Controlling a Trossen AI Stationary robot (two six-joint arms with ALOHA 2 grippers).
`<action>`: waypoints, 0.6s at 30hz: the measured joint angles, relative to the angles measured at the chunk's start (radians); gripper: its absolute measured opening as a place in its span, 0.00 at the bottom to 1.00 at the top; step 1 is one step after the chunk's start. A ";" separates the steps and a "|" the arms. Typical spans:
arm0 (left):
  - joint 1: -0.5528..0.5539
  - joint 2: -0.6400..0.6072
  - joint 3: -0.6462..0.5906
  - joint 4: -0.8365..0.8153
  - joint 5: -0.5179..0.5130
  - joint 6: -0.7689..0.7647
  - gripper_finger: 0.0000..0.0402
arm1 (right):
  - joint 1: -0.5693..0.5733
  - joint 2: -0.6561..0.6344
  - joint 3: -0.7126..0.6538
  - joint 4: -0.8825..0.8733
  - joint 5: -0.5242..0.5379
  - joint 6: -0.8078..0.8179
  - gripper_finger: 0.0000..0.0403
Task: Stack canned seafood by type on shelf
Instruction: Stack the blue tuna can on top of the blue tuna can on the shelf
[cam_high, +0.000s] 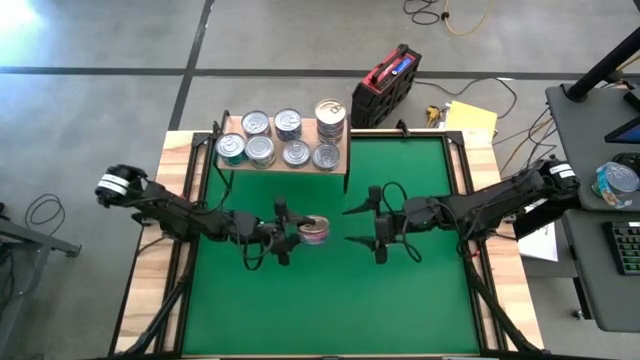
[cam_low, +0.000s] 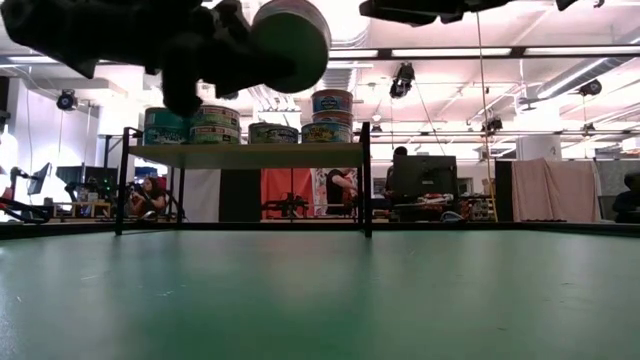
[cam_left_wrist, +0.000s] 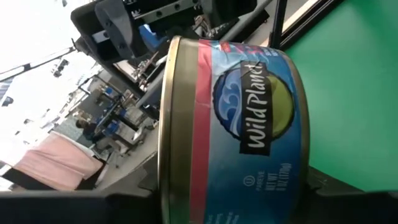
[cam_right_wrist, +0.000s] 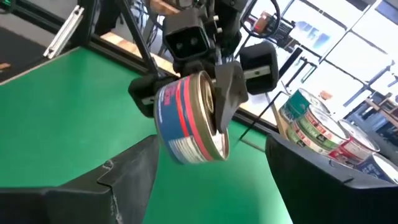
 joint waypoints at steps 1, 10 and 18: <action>0.000 0.008 0.011 0.001 -0.004 0.008 0.42 | 0.001 0.000 0.000 0.006 0.000 0.000 0.72; 0.021 0.076 0.084 -0.006 -0.053 0.059 0.42 | 0.021 0.061 0.000 0.065 0.002 -0.112 0.77; 0.026 0.076 0.087 0.017 -0.053 0.060 0.42 | 0.029 0.134 0.072 0.036 0.162 -0.174 0.75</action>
